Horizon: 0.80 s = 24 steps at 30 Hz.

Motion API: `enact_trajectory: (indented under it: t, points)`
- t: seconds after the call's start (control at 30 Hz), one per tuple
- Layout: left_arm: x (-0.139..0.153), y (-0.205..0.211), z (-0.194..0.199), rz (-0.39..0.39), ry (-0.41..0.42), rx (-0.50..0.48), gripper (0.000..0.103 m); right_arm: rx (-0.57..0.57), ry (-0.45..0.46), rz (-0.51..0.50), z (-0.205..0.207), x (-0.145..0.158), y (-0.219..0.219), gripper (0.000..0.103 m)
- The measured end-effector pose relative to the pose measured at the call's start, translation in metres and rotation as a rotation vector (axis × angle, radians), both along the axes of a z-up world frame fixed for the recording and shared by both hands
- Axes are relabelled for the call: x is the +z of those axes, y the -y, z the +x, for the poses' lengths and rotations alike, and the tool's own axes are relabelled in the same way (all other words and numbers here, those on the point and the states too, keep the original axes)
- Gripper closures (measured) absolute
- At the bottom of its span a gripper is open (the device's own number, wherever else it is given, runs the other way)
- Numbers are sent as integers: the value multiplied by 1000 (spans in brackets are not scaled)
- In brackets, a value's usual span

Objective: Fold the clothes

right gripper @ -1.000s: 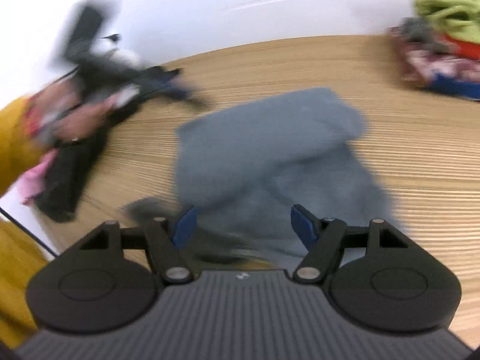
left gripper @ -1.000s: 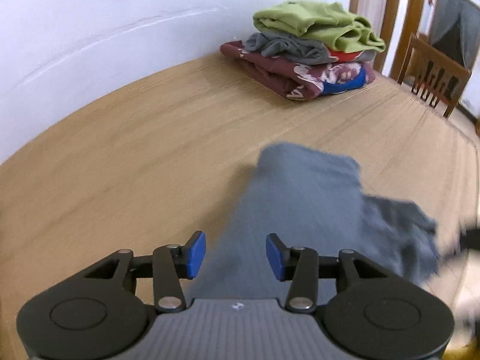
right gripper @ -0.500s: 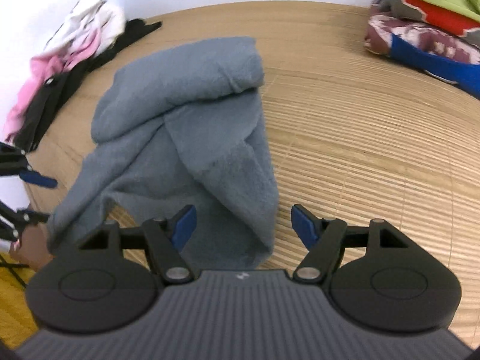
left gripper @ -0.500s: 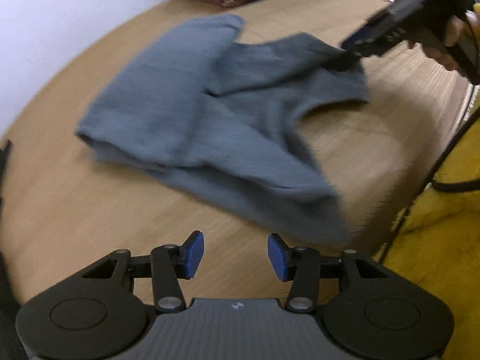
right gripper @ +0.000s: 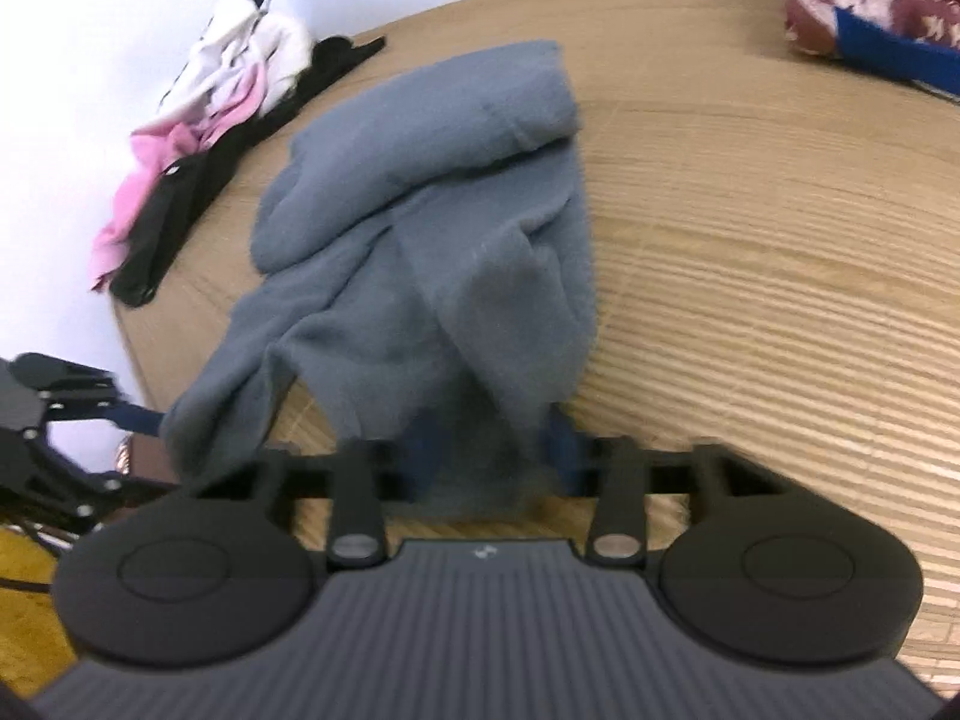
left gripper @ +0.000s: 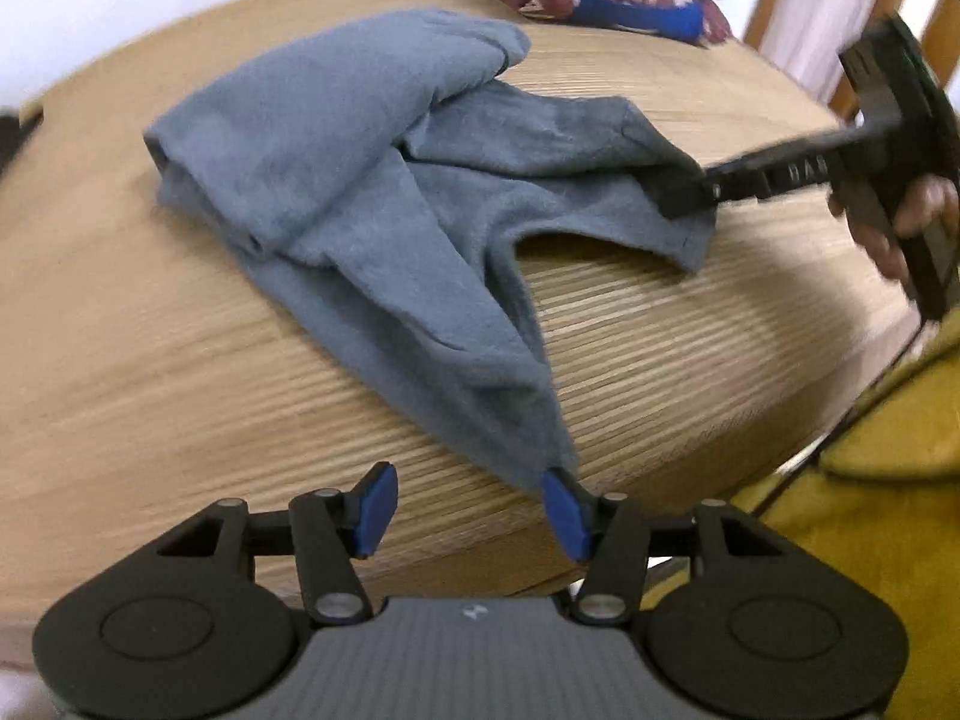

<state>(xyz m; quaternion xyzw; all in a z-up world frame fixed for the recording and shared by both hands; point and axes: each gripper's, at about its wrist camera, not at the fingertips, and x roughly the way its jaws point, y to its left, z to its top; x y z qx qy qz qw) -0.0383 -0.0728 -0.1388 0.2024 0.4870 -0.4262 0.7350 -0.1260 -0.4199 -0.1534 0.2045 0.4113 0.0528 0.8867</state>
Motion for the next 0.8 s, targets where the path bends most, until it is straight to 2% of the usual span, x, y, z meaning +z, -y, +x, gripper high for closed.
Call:
enact_trajectory:
  t: [0.03, 0.07, 0.13, 0.2, 0.23, 0.27, 0.37, 0.43, 0.5, 0.6, 0.67, 0.73, 0.8]
  points:
    - [-2, 2, 3, -27, -28, 33, 44, 2, -6, 21, 1, -1, 1, 89]
    - [-3, 4, 7, -55, -55, 68, 39, -5, -12, 44, 1, -2, 3, 89]
    - [-4, 7, 13, -101, -98, 128, 36, -22, -20, 69, 0, -5, 6, 91]
    - [-3, 11, 15, -109, -102, 152, 59, -34, -6, 113, -2, -3, 9, 94]
    - [-2, 13, 15, -101, -116, 138, 92, -40, 1, 136, -3, -2, 11, 95]
    - [3, 12, 17, -120, -130, 136, 98, -47, 9, 158, -4, -1, 12, 95]
    - [34, 5, 26, -217, -129, 153, 98, -69, 115, 293, -8, 23, 22, 96]
    - [65, 0, 43, -287, -97, 184, 98, -56, 191, 335, -2, 45, 25, 96]
    - [95, -3, 64, -347, -59, 213, 98, -31, 259, 355, 16, 66, 29, 96]
    - [118, 0, 115, -389, -4, 261, 98, -36, 327, 424, 57, 82, 41, 96]
    - [116, 7, 160, -383, -4, 315, 98, -102, 340, 531, 94, 82, 55, 95]
    - [99, 18, 207, -356, -31, 395, 98, -202, 339, 591, 135, 76, 65, 95]
    - [69, 25, 252, -305, -92, 490, 98, -332, 302, 553, 174, 65, 71, 94]
